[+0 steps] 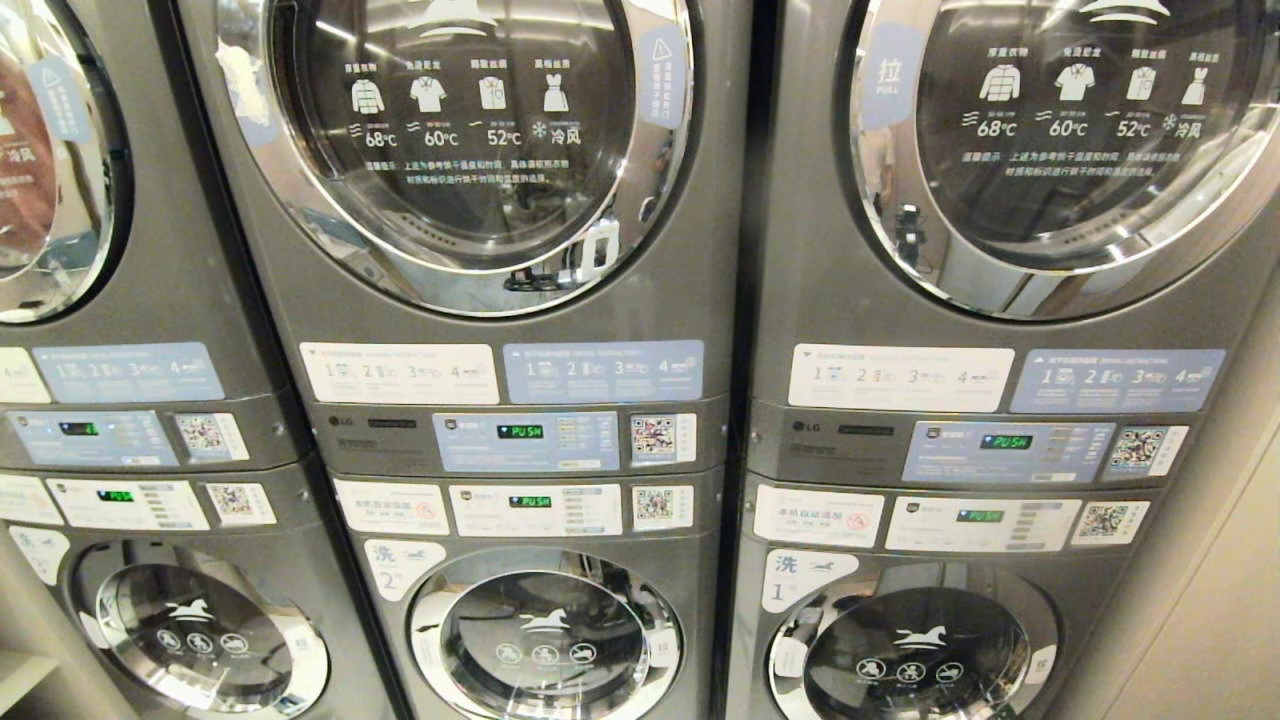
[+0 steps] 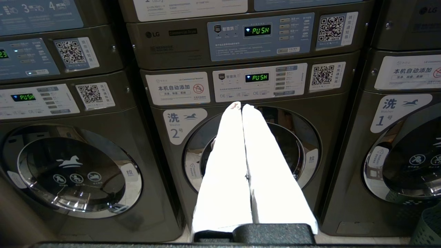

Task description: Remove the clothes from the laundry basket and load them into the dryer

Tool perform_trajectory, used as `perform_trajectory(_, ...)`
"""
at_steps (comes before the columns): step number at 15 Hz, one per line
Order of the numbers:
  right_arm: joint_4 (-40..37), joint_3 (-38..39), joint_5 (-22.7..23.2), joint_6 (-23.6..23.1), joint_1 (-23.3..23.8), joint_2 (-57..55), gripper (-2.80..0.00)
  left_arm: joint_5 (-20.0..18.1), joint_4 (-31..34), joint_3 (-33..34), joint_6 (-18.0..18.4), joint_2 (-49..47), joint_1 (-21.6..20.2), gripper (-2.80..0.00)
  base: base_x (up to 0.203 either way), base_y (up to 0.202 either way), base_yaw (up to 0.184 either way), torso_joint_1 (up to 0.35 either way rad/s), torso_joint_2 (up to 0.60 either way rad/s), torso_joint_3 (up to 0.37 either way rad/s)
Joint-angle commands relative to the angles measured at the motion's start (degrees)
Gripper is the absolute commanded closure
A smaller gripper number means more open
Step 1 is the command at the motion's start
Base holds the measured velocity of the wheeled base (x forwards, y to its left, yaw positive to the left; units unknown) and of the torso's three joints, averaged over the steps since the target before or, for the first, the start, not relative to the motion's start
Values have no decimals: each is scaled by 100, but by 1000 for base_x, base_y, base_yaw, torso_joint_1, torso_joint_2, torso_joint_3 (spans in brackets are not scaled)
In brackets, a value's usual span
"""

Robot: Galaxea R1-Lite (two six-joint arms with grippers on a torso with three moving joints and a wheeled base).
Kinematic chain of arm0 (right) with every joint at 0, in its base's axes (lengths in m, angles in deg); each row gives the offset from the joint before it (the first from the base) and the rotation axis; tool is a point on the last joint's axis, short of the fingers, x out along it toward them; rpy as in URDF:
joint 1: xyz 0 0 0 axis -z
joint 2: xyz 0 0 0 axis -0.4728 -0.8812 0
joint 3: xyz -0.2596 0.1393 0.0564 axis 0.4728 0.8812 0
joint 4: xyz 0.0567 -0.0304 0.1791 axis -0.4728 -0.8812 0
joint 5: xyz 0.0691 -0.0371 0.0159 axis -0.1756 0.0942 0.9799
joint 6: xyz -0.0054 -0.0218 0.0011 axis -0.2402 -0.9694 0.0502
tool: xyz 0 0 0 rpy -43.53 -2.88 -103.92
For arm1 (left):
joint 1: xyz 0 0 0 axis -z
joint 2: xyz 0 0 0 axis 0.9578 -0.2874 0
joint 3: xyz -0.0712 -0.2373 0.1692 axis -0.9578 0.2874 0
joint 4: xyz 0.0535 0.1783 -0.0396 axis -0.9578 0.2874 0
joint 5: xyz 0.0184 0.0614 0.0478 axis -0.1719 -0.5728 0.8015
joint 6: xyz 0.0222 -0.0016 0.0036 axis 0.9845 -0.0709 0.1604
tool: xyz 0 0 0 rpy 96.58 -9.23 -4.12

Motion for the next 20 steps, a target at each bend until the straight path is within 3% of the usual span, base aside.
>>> perform_trajectory(1, -6, 0, 6, -28, -1, 9, 0, -1, -2, 0, 2, 9, -2, 0, 0, 0, 0, 0, 0, 0)
perform_trajectory(11, -6, 0, -2, 5, -1, 9, 0, 0, 1, 0, 11, 9, -2, 0, 0, 0, 0, 0, 0, 0)
perform_trajectory(20, 3, -9, -2, -56, -1, 2, 0, 4, -11, 0, -24, 9, -2, 0, 0, 181, 0, 3, 1, 2)
